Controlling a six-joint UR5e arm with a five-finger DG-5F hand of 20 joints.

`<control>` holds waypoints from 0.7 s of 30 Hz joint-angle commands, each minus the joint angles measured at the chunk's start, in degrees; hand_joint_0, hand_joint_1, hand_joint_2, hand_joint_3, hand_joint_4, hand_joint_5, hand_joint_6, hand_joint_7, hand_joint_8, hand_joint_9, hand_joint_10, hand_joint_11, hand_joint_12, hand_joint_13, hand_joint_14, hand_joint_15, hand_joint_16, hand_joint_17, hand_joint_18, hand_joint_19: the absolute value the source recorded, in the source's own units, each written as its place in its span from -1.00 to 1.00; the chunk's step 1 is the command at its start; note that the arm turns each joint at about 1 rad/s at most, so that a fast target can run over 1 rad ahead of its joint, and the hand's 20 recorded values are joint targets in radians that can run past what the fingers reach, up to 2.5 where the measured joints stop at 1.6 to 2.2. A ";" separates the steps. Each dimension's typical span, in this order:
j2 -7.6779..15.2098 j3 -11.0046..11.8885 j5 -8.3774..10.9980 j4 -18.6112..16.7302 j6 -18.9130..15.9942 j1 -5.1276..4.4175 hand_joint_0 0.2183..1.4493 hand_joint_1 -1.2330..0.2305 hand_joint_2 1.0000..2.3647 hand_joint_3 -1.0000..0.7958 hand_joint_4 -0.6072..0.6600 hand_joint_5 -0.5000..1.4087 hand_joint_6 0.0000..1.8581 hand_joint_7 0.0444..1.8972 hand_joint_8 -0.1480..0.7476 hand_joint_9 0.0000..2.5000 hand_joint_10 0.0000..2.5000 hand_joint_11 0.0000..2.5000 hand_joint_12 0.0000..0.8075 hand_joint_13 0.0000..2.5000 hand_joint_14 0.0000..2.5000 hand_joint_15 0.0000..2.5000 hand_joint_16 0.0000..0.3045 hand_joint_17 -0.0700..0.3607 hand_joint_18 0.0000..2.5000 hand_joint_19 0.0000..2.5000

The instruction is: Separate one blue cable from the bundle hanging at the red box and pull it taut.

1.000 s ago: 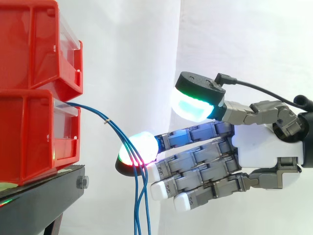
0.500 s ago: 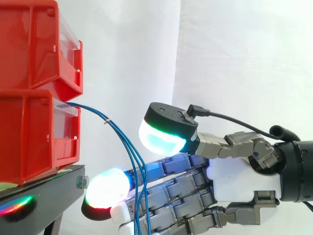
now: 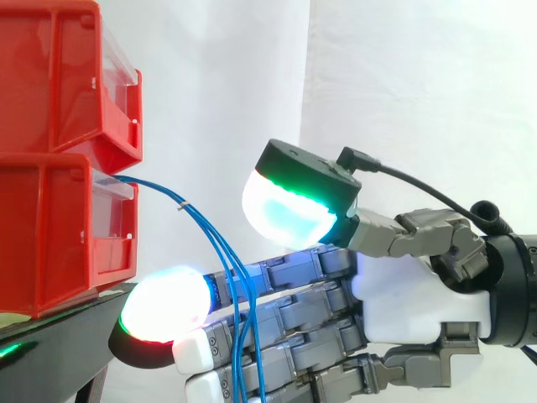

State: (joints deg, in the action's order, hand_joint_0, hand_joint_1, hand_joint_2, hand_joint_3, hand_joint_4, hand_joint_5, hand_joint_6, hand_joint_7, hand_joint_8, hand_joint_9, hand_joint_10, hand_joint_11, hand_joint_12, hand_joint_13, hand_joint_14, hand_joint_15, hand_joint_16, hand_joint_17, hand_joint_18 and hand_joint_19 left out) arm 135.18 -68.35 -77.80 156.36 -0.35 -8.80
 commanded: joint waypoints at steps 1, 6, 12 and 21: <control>0.00 -0.02 -0.33 0.08 -2.64 -0.17 -0.37 -0.22 -1.00 -0.41 0.37 -0.65 -0.46 -0.10 -0.07 -0.43 -0.99 -0.79 -0.16 -0.49 -0.99 -0.75 -0.75 -0.28 -0.55 -0.62; 0.00 0.06 -0.42 -0.18 -3.52 -0.17 -0.37 -0.19 -1.00 -0.40 0.38 -0.65 -0.46 -0.10 -0.06 -0.42 -0.99 -0.78 -0.16 -0.48 -0.99 -0.74 -0.75 -0.28 -0.55 -0.61; 0.00 -0.02 -0.25 -0.71 -4.40 -0.17 -0.37 -0.16 -0.99 -0.39 0.38 -0.65 -0.46 -0.09 -0.06 -0.42 -0.99 -0.78 -0.15 -0.47 -0.99 -0.74 -0.75 -0.28 -0.54 -0.61; 0.00 -0.02 -0.51 -0.80 -4.40 0.89 -0.38 -0.14 -1.00 -0.41 0.39 -0.65 -0.46 -0.08 -0.05 -0.41 -0.99 -0.78 -0.15 -0.47 -0.99 -0.73 -0.75 -0.28 -0.53 -0.62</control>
State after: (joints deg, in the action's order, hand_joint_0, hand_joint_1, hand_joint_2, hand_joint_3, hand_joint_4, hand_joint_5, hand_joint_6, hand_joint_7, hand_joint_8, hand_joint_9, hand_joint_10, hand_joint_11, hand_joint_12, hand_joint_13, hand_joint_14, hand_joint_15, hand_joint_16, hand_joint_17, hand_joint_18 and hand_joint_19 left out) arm 135.17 -68.36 -78.28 155.82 -4.70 -8.26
